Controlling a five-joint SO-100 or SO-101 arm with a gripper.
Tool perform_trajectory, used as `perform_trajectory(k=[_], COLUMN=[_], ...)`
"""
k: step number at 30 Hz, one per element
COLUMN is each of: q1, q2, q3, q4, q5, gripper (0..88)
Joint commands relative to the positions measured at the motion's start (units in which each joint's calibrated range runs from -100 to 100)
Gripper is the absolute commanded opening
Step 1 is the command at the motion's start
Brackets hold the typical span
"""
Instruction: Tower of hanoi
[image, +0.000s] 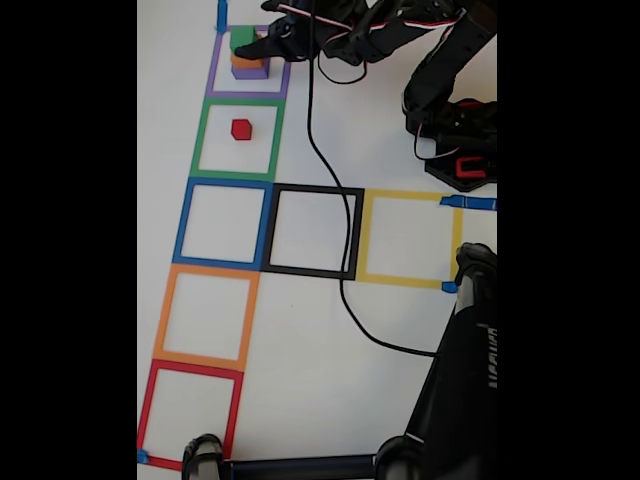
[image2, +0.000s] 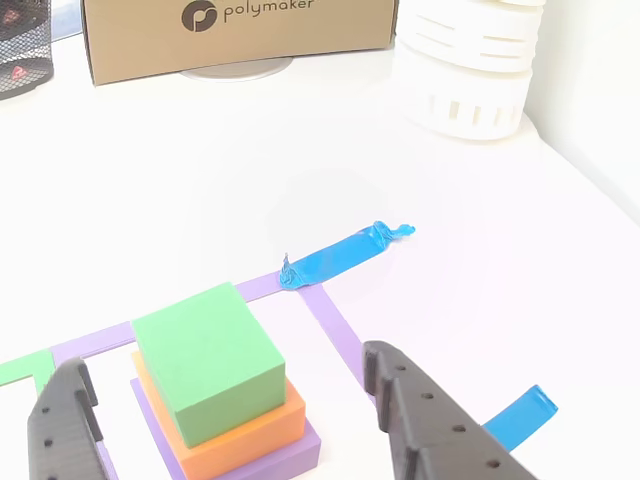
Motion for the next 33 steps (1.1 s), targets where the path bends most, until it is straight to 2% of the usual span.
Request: perform_trajectory(k=[1, 14, 33], q1=[-0.4, -2.4, -4.4], q2=[4.3, 15.4, 21.4], q3=[-4.1, -10.6, -11.4], q4=[-5.1, -11.6, -16.0], q5=[0.0, 0.0, 0.0], gripper=[32.6, 32.0, 31.0])
